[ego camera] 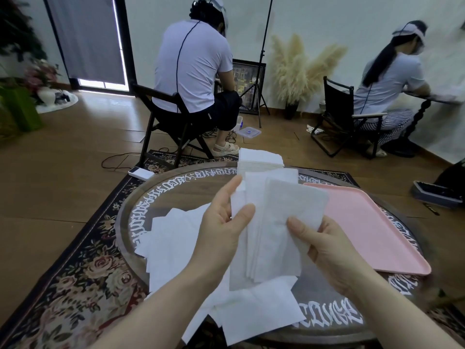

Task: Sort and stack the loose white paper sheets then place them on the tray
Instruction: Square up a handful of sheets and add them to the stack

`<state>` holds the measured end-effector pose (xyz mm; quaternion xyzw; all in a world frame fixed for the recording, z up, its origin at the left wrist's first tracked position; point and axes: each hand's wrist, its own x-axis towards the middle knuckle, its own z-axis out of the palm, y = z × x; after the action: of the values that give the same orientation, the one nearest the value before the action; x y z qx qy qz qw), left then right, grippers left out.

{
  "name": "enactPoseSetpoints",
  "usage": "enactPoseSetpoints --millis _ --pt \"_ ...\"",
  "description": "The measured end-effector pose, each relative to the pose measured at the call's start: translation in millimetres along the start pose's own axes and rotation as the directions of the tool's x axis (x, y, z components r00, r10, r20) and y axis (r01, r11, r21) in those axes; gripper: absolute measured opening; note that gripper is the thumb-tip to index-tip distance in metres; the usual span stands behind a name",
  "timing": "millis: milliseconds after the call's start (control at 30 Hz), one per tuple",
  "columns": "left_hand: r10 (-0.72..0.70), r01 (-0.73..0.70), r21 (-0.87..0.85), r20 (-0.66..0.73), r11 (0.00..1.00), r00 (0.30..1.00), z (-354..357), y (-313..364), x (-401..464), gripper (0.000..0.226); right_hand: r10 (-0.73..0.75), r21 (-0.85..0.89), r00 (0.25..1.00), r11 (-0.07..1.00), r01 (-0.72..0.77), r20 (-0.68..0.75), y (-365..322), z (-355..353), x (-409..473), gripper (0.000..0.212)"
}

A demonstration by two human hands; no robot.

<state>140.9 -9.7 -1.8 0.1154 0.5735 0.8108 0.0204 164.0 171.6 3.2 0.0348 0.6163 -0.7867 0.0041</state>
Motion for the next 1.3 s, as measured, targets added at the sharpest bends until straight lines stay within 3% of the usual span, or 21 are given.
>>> enactPoseSetpoints --millis 133,333,433,567,633,733,800,867,1300 --pt "0.042 -0.043 0.025 0.006 0.999 0.999 -3.4 1.8 1.0 0.048 -0.056 0.0 0.997 0.998 0.056 -0.051 -0.2 0.1 1.3 0.039" --pt "0.103 -0.104 0.037 0.013 0.994 0.995 -1.6 2.2 -0.1 0.051 -0.089 -0.077 0.996 0.993 0.089 0.007 3.1 -1.6 -1.0 0.036" --pt "0.081 -0.081 0.043 -0.005 0.996 0.997 -1.6 2.4 0.6 0.031 -0.117 -0.165 0.993 0.979 0.118 0.019 3.7 1.7 -5.1 0.039" --pt "0.041 -0.04 0.028 -0.042 0.999 0.998 -4.2 1.6 2.1 0.016 -0.342 -0.292 0.919 0.915 0.279 -0.193 -5.1 -0.3 -5.8 0.034" --pt "0.014 -0.013 0.016 -0.039 1.0 0.999 -5.2 2.0 3.4 0.015 -0.42 -0.252 0.887 0.894 0.37 -0.19 -13.7 -5.6 -6.2 0.027" --pt "-0.028 0.028 0.011 -0.008 1.0 1.0 -5.5 -0.3 5.3 0.014 -0.252 -0.107 0.967 0.961 0.254 0.03 -14.2 -5.4 -9.3 0.025" --pt "-0.057 0.056 0.012 0.021 0.998 0.998 -3.6 -1.4 5.2 0.014 -0.14 -0.181 0.982 0.97 0.162 0.129 -7.1 -1.3 -9.9 0.031" --pt "-0.087 0.087 0.004 0.053 0.996 0.995 -2.0 -1.6 4.5 0.014 -0.116 -0.273 0.985 0.951 0.148 0.131 -2.5 4.1 -8.9 0.037" --pt "-0.177 0.176 0.023 0.156 0.984 0.972 -3.2 3.7 2.4 0.022 -0.216 -0.325 0.976 0.923 0.207 0.01 -0.2 15.4 -9.8 0.031"
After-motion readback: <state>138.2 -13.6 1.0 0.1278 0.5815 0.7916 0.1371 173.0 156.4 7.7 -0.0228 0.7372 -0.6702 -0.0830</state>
